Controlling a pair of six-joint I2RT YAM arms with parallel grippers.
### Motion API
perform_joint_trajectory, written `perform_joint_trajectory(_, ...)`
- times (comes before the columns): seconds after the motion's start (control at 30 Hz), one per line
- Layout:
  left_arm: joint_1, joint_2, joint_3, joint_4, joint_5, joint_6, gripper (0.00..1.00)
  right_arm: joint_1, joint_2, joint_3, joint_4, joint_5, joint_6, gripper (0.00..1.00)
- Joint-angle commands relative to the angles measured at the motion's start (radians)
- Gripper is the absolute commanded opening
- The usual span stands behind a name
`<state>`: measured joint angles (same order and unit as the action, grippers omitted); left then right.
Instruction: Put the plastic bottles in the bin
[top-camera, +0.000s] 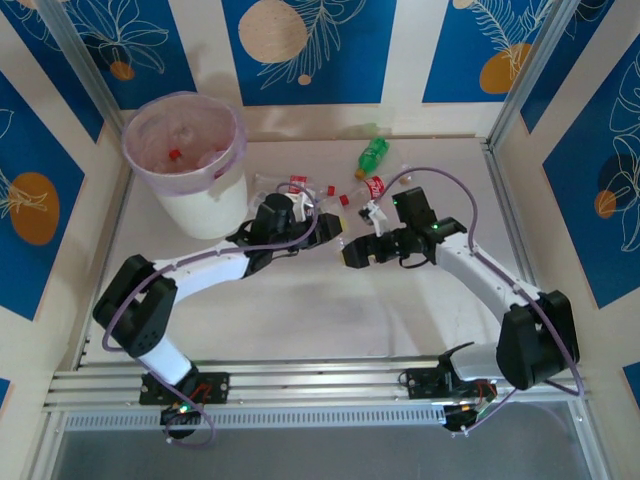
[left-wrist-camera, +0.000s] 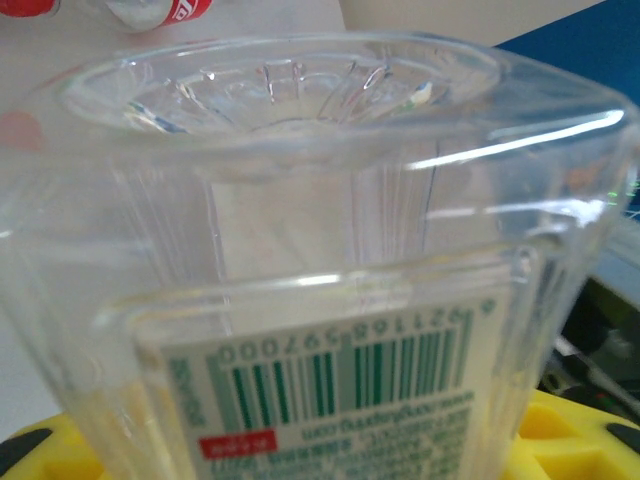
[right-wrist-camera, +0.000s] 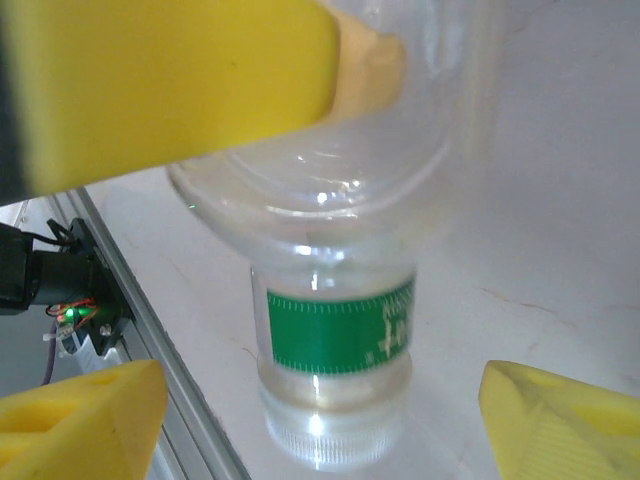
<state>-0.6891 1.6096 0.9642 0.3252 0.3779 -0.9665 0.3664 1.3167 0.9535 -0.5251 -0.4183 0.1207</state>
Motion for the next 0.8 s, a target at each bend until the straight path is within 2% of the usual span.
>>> perform_joint_trajectory(0.0, 0.015, 0.002, 0.076, -0.056, -0.023, 0.065, 0.33, -0.038, -0.057, 0.028, -0.046, 0.037, 0.028, 0.83)
perform_joint_trajectory(0.2, 0.069, -0.004, 0.346, -0.287, -0.009, 0.242, 0.20, -0.141, -0.108, 0.009, -0.032, 0.235, 0.194, 0.83)
perform_joint_trajectory(0.27, 0.126, 0.005, 0.447, -0.344, 0.019, 0.273, 0.16, -0.153, -0.126, -0.007, -0.035, 0.295, 0.222, 0.83)
perform_joint_trajectory(0.4, 0.270, 0.039, 0.681, -0.481, 0.034, 0.352, 0.00, -0.156, -0.150, -0.040, -0.047, 0.365, 0.247, 0.83)
perform_joint_trajectory(0.6, 0.466, 0.055, 0.842, -0.537, -0.006, 0.348, 0.00, -0.155, -0.149, -0.087, -0.027, 0.368, 0.285, 0.82)
perform_joint_trajectory(0.77, 0.633, 0.066, 0.865, -0.600, -0.048, 0.342, 0.00, -0.144, -0.143, -0.090, -0.041, 0.412, 0.273, 0.82)
